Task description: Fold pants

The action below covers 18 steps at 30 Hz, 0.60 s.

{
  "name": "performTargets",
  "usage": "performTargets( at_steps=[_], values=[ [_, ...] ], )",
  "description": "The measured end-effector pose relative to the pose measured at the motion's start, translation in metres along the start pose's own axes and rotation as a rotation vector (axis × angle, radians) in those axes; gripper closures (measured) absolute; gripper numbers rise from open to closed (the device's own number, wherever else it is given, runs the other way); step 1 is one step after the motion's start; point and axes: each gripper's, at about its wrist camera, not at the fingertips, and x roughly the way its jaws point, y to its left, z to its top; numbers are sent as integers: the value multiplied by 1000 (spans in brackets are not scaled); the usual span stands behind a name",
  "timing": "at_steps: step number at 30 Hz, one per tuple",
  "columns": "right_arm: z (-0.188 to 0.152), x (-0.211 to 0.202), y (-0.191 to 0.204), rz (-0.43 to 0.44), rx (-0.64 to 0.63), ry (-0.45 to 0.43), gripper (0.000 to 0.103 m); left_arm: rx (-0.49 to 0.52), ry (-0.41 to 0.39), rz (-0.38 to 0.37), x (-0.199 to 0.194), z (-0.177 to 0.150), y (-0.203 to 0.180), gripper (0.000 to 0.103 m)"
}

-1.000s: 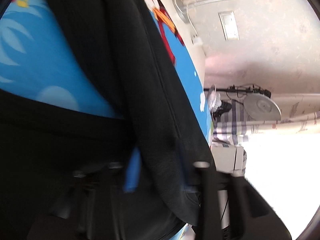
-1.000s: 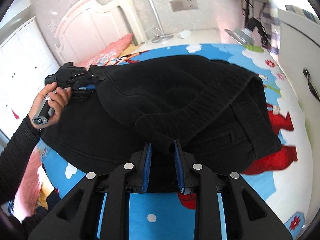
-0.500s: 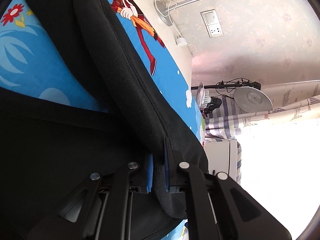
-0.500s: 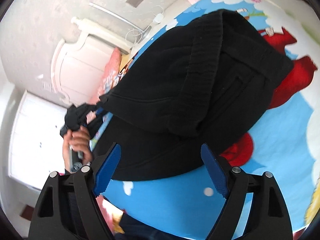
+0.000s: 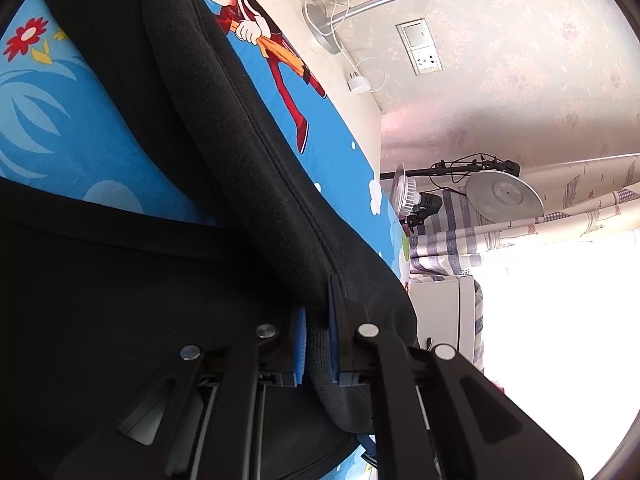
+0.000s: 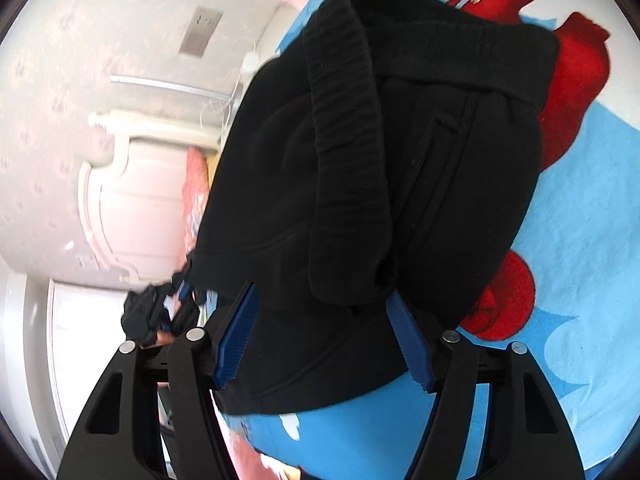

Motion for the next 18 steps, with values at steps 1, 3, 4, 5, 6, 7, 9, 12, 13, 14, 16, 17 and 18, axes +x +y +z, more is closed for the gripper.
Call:
performTargets(
  at_steps=[1, 3, 4, 5, 6, 7, 9, 12, 13, 14, 16, 17, 18],
  values=[
    [2, 0, -1, -3, 13, -12, 47, 4, -1, 2, 0, 0, -1, 94],
    [5, 3, -1, -16, 41, -41, 54, 8, -2, 6, -1, 0, -2, 94],
    [6, 4, 0, -23, 43, -49, 58, 11, -4, 7, -2, -1, -2, 94],
    [8, 7, 0, -35, 39, -57, 68, 18, -6, 9, -4, -1, -3, 94],
    [10, 8, 1, -49, 38, -63, 74, 25, -8, 12, -5, -2, -4, 94],
    [13, 8, 1, -62, 38, -69, 82, 32, -11, 17, -7, -3, -5, 94],
    [18, -4, 3, -46, 24, -95, 88, 43, -15, 27, -13, -6, -8, 95],
    [23, -41, 27, -38, -74, -196, 89, 77, -56, 62, -37, -28, -15, 98],
    [25, -54, 35, -41, -103, -225, 90, 104, -71, 67, -48, -44, -22, 98],
    [26, -62, 38, -43, -113, -239, 90, 120, -76, 76, -55, -58, -27, 98],
    [28, -77, 37, -43, -118, -258, 91, 139, -62, 67, -65, -93, -34, 103],
    [29, -83, 35, -44, -121, -259, 91, 142, -59, 61, -70, -110, -36, 103],
    [29, -83, 31, -55, -120, -257, 91, 160, -53, 55, -73, -126, -40, 103]
  ],
)
